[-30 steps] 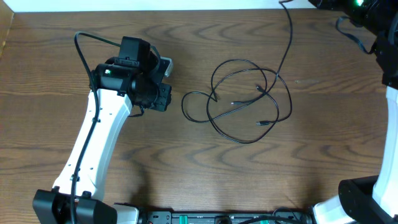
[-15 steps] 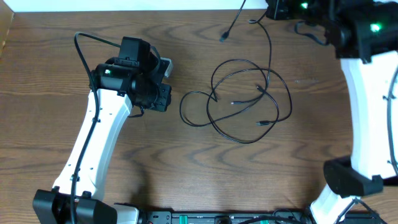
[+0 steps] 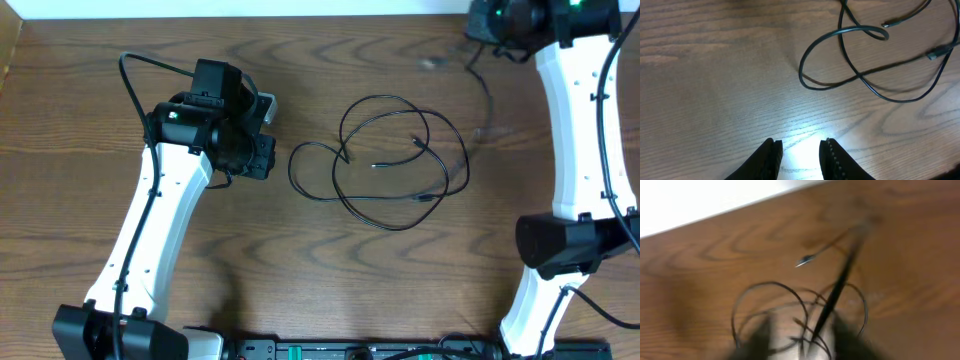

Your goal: Untangle cables

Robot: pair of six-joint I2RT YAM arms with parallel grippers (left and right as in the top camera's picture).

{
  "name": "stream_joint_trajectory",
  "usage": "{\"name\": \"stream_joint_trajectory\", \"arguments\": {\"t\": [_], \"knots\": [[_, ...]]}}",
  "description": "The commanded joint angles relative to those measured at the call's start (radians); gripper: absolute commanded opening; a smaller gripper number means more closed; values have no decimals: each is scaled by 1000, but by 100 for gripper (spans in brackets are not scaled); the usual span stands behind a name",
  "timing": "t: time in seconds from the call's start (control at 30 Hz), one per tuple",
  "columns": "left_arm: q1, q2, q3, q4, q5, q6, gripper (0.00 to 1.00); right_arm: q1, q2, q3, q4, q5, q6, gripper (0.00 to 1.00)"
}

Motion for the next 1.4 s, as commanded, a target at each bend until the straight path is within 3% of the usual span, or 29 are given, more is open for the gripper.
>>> {"name": "stream_joint_trajectory", "arguments": {"t": [0.0, 0.17, 0.33, 0.47, 0.63, 1.03, 1.37], "knots": [[3, 4, -3, -2, 0, -1, 31, -3, -4, 2, -61, -86, -17, 99], [3, 4, -3, -1, 0, -1, 31, 29, -3, -1, -195, -144, -162, 99], [3, 4, -3, -2, 1, -1, 31, 79, -3, -66, -254, -140, -517, 99], [3, 4, -3, -2, 1, 0, 31, 100, -3, -194, -227, -140, -775, 99], [3, 4, -3, -2, 0, 0, 31, 100, -3, -396, -95, -141, -982, 99], [3, 4, -3, 8, 1, -1, 32, 132, -3, -660, 277, -154, -1002, 99], [3, 4, -3, 5, 1, -1, 32, 152, -3, -836, 552, -164, -1260, 94]]}}
